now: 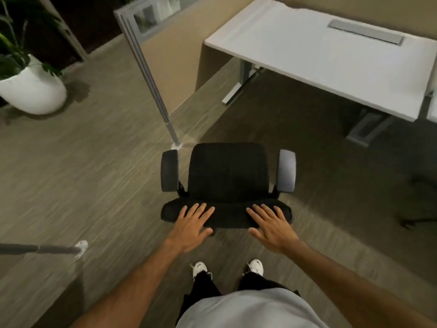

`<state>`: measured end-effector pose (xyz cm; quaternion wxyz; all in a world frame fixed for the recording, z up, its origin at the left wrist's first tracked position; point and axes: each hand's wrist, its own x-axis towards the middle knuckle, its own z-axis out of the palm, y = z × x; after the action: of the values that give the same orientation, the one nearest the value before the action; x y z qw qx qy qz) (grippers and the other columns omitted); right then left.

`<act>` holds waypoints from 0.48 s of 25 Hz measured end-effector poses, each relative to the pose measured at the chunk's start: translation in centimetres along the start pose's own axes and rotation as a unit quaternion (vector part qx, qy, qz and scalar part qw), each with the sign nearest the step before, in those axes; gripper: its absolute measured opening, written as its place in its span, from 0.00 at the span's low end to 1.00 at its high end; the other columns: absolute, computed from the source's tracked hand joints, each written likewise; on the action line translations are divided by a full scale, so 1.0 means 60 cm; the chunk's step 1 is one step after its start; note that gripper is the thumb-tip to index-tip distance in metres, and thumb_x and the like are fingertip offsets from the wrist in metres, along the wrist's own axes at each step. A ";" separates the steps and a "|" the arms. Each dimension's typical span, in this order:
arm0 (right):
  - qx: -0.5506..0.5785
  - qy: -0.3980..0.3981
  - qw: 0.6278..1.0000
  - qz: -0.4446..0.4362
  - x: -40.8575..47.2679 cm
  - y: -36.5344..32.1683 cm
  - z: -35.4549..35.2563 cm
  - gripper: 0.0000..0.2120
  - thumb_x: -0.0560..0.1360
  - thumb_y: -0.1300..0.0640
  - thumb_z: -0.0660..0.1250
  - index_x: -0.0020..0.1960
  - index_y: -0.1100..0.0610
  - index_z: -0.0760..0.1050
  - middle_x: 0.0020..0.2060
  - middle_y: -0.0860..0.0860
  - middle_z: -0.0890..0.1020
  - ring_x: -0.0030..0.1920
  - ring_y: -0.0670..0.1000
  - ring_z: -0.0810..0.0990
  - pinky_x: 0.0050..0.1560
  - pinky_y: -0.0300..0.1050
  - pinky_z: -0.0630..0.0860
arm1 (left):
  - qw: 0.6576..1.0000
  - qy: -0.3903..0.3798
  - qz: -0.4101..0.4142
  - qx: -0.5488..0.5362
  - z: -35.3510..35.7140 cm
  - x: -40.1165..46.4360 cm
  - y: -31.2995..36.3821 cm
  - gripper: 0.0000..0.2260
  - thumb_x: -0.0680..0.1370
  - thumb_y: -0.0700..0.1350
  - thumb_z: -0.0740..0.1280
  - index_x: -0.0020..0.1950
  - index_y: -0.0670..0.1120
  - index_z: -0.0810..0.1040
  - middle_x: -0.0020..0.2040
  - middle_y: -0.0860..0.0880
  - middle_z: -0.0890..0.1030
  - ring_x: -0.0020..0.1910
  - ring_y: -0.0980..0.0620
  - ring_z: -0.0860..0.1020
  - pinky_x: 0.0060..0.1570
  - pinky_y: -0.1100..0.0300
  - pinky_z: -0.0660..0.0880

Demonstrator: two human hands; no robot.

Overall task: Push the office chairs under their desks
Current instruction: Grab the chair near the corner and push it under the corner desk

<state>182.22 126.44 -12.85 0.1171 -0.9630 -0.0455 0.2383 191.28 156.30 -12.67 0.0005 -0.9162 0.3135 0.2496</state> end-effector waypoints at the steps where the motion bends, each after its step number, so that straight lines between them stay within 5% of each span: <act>1: -0.015 0.011 1.000 -0.003 0.002 -0.002 -0.003 0.32 0.83 0.32 0.44 0.83 0.43 0.44 0.83 0.48 0.54 0.82 0.54 0.49 0.79 0.60 0.42 | 1.000 0.009 0.013 0.015 -0.005 0.001 -0.011 0.35 0.76 0.69 0.40 0.82 0.59 0.43 0.83 0.48 0.56 0.81 0.46 0.54 0.77 0.42 0.49; 5: -0.015 0.021 0.998 0.053 0.013 -0.031 0.002 0.32 0.82 0.32 0.44 0.83 0.44 0.49 0.81 0.50 0.60 0.82 0.55 0.53 0.79 0.61 0.46 | 0.988 -0.027 0.135 0.068 -0.017 0.033 -0.075 0.35 0.78 0.73 0.40 0.82 0.59 0.39 0.80 0.46 0.63 0.77 0.44 0.63 0.74 0.45 0.61; 12: -0.008 0.065 0.993 0.095 0.039 -0.072 0.003 0.34 0.81 0.29 0.45 0.81 0.46 0.58 0.78 0.48 0.67 0.79 0.53 0.60 0.79 0.59 0.50 | 0.967 0.000 0.226 0.118 -0.040 0.084 -0.148 0.35 0.81 0.71 0.48 0.83 0.56 0.43 0.78 0.45 0.67 0.74 0.43 0.69 0.69 0.45 0.69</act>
<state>184.09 131.01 -12.96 0.0886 -0.9774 0.0515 0.1848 200.90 160.13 -14.23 0.0517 -0.8151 0.5398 0.2041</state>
